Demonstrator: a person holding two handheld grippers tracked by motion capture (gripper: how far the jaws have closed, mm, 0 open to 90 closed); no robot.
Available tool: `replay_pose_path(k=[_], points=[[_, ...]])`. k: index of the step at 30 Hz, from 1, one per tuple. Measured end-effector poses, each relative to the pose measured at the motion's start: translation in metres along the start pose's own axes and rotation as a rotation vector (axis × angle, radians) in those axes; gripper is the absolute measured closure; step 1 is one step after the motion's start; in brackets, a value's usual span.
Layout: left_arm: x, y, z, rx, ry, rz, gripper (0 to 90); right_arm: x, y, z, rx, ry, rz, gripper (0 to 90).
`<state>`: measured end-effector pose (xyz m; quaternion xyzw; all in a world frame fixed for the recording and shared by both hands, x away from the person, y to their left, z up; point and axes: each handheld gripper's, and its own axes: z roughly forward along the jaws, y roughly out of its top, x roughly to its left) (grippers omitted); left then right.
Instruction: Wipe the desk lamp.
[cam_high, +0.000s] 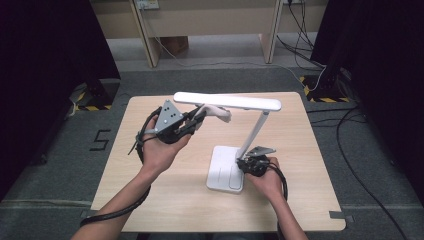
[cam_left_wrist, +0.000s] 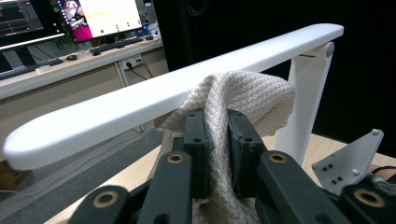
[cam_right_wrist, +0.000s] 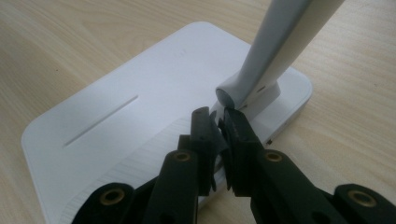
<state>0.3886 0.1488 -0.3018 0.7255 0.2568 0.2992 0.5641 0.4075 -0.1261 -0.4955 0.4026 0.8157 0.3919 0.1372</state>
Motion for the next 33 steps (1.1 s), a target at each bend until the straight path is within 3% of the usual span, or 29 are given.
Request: replay_pose_path(k=[33], points=[[-0.022,0.008,0.025,0.002,-0.041,0.030,79.5,0.000,0.000,0.000,-0.001,0.000,-0.001,83.1]])
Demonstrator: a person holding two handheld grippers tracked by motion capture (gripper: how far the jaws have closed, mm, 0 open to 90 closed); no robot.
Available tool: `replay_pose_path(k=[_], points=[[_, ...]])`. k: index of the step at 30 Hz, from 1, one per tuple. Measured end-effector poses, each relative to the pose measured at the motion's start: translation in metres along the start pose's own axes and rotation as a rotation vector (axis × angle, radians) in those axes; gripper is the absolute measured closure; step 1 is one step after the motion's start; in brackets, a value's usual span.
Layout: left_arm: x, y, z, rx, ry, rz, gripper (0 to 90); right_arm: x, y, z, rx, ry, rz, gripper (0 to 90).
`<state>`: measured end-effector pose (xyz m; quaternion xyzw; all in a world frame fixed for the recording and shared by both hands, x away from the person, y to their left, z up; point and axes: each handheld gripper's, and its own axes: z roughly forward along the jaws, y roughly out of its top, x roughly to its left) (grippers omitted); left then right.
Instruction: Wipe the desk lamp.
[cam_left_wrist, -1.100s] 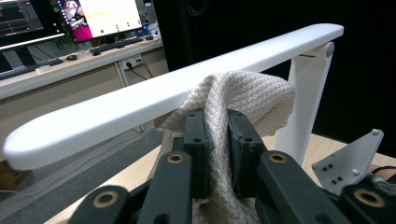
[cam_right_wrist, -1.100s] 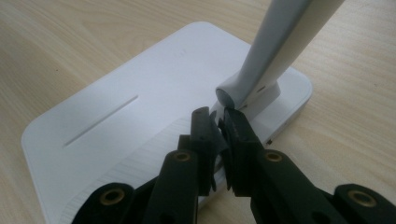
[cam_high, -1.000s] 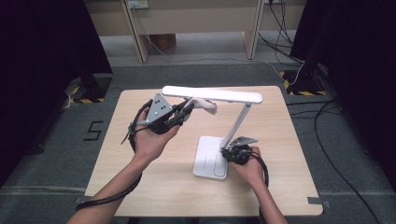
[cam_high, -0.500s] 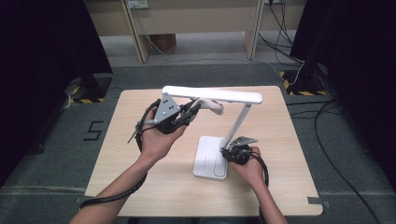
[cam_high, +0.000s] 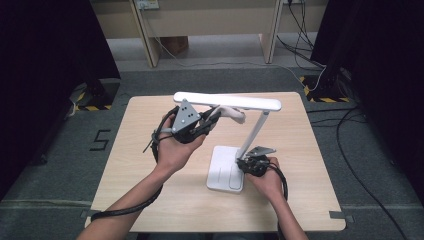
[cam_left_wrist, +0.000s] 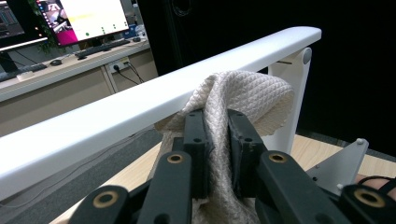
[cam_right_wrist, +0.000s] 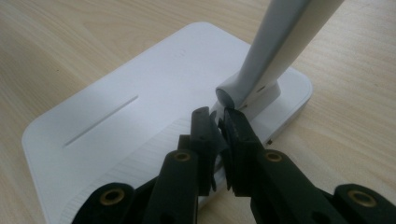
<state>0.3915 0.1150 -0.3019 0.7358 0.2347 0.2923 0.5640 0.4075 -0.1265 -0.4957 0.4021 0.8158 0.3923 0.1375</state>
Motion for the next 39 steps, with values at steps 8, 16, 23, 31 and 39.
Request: replay_pose_path(k=[8,16,23,31,39], points=[[-0.004,0.003,0.006,0.008,-0.008,0.007,79.4,0.000,0.000,0.000,0.000,0.001,0.000,83.2],[-0.009,0.004,0.012,0.004,-0.012,0.006,79.5,0.000,0.000,0.001,-0.001,0.004,0.000,83.2],[-0.015,0.006,0.017,0.006,-0.019,0.017,79.4,0.000,0.001,0.001,-0.001,0.005,-0.003,83.2],[-0.022,0.008,0.025,-0.001,-0.031,0.011,79.3,0.000,0.000,0.001,-0.002,0.004,-0.002,83.2],[-0.030,0.011,0.033,-0.002,-0.044,0.019,79.3,0.000,0.000,0.001,-0.006,0.005,-0.005,83.2]])
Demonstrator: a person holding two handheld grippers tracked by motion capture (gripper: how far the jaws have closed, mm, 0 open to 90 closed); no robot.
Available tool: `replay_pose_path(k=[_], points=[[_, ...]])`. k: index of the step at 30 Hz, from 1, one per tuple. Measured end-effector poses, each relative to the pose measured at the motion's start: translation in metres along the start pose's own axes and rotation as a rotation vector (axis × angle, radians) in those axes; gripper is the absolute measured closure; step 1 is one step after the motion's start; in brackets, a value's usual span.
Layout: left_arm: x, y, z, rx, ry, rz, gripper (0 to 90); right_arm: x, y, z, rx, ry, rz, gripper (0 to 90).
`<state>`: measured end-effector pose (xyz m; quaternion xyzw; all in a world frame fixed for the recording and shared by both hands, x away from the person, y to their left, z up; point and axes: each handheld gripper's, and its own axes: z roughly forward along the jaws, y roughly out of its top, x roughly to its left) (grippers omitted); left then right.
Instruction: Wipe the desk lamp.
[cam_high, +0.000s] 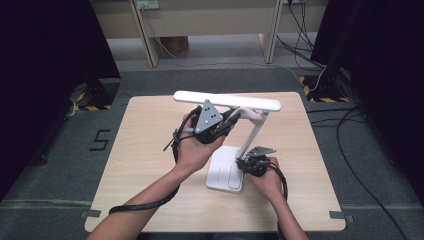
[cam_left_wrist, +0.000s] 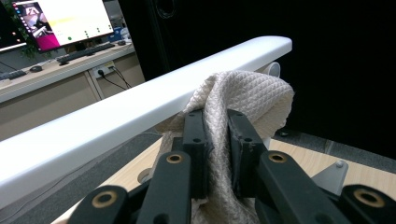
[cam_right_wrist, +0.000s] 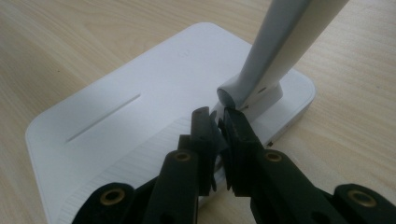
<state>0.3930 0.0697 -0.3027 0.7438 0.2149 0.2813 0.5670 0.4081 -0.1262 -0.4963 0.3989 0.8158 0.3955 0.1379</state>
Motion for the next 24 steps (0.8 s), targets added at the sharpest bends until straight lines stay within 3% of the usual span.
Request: replay_pose_path(k=[15,24], points=[[-0.012,0.003,0.012,0.006,-0.016,0.025,79.2,0.000,0.000,0.000,0.003,-0.001,-0.002,83.2],[-0.017,-0.004,0.023,0.038,-0.017,0.034,79.1,0.000,0.000,0.000,0.004,-0.001,-0.004,83.2]])
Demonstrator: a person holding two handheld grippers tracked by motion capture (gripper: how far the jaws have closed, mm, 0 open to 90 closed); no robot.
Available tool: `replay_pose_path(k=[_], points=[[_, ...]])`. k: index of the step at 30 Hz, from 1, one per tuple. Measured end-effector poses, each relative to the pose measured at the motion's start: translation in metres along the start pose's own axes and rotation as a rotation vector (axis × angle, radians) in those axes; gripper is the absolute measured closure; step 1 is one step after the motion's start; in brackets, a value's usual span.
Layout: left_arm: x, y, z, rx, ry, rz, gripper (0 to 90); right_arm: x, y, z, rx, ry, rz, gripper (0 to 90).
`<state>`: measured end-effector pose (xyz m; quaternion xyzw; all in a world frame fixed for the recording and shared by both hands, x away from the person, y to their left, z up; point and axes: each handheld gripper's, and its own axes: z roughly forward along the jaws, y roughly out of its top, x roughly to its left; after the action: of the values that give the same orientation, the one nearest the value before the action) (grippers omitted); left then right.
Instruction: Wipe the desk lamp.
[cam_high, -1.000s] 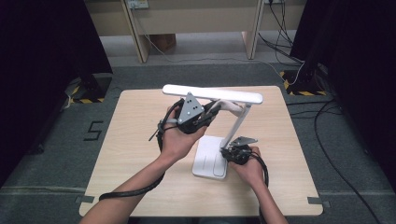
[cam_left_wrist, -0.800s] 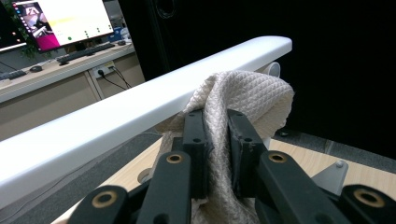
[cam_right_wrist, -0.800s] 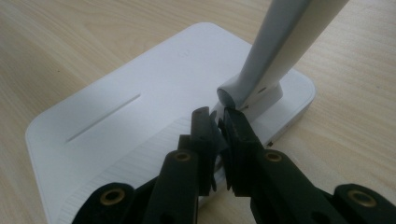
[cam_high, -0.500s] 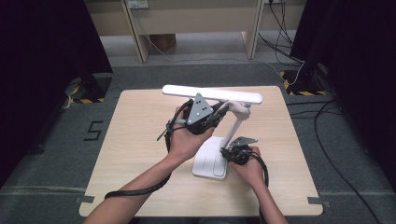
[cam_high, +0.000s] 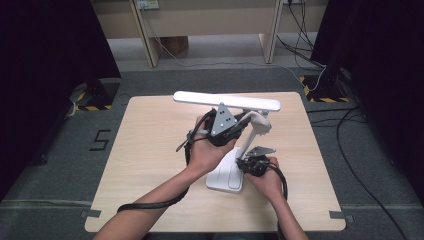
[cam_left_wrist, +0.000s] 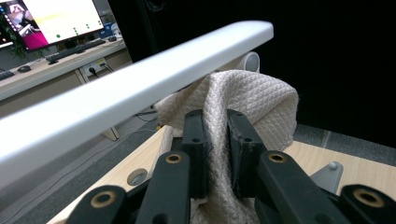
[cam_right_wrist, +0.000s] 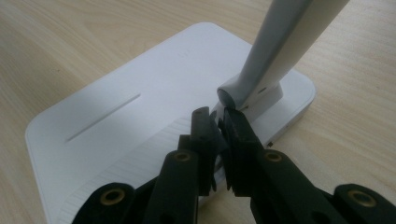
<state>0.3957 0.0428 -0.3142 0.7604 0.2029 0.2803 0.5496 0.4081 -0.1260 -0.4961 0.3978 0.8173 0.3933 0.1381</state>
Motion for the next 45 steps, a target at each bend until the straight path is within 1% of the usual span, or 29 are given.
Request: replay_pose_path(k=[7,11,16,31,36,37,42,45], points=[[-0.003,-0.004,0.008,0.018,-0.002,-0.006,79.2,0.000,0.000,0.000,0.001,-0.002,0.002,83.2],[-0.004,-0.005,0.011,0.019,-0.002,-0.010,79.2,0.000,0.000,0.000,-0.001,-0.001,0.000,83.2],[-0.004,-0.007,0.014,0.026,-0.002,-0.005,79.1,0.000,0.000,0.000,0.000,-0.002,0.000,83.2],[-0.006,-0.018,0.022,0.044,-0.011,0.039,79.0,0.000,0.000,0.000,-0.004,-0.003,-0.003,83.2],[-0.006,-0.022,0.023,0.049,-0.013,0.050,79.1,0.001,-0.001,0.000,-0.003,-0.004,0.004,83.2],[-0.006,-0.023,0.023,0.052,-0.012,0.051,79.0,0.000,-0.001,0.000,-0.005,-0.004,-0.002,83.2],[-0.006,-0.027,0.024,0.060,-0.010,0.052,79.1,0.001,-0.001,0.000,-0.003,-0.005,0.004,83.2],[-0.006,-0.030,0.025,0.064,-0.011,0.058,79.1,0.000,-0.001,0.000,-0.007,-0.003,-0.001,83.2]])
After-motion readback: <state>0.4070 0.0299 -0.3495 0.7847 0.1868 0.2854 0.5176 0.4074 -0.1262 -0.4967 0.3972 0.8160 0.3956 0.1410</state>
